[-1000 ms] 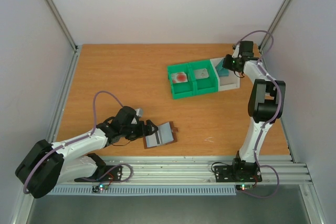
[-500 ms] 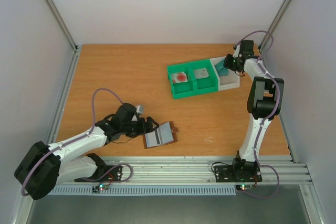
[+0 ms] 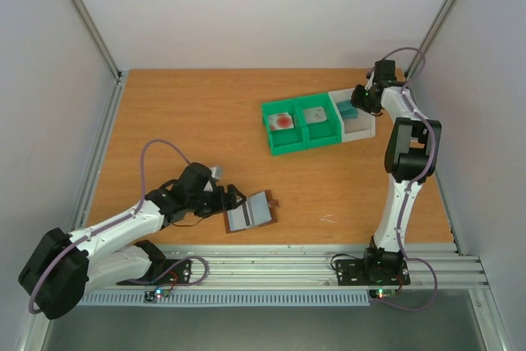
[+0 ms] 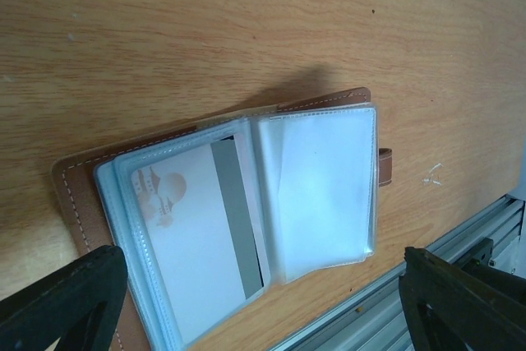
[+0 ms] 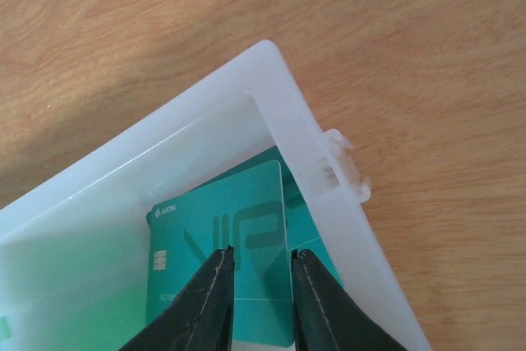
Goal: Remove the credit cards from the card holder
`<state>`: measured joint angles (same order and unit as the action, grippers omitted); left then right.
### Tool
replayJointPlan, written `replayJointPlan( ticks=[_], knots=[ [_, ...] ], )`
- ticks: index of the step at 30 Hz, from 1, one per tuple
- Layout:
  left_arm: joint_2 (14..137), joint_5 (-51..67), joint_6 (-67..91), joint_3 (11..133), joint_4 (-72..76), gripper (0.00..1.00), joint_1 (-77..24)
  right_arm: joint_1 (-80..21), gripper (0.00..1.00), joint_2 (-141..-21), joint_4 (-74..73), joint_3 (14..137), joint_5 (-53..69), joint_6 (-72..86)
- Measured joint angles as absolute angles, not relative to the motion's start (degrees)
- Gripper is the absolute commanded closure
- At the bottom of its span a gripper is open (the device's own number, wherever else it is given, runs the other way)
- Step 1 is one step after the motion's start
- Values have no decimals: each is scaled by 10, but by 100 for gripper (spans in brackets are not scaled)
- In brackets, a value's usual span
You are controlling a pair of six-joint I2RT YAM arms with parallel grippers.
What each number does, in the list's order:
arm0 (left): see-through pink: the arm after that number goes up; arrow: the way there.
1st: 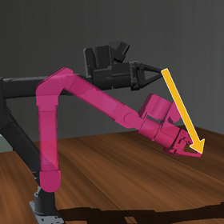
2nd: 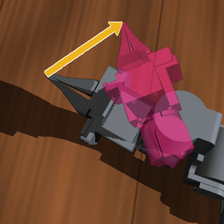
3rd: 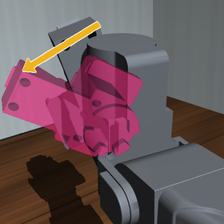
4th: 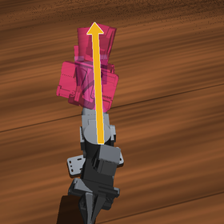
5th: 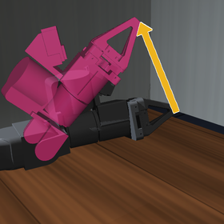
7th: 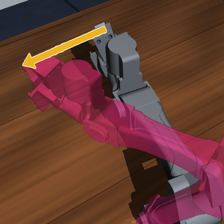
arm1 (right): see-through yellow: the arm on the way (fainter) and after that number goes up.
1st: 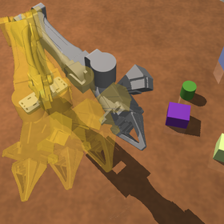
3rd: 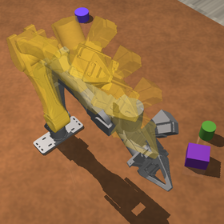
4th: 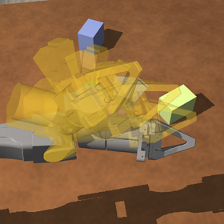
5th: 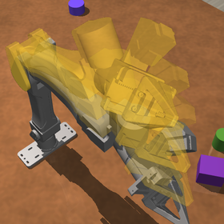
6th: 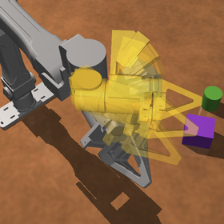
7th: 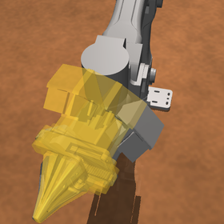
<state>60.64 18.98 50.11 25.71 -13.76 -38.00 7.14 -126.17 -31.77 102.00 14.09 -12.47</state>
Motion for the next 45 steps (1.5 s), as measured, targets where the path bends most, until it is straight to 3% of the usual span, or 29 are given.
replayJointPlan(
  ticks=[9,18,29,33,45],
  knots=[
    [585,189,502,257,-153,9,-380,71,65,-1262,-367,1080,138,-104],
    [577,197,508,256,-165,12,-380,70,66,-1254,-402,1077,170,-51],
    [577,184,513,256,-210,23,-380,29,68,-1064,-391,878,209,6],
    [579,175,513,256,-217,31,-380,6,69,-989,-389,801,225,15],
    [616,171,534,255,-176,40,-380,-98,69,-862,-412,681,254,15]
  ],
)
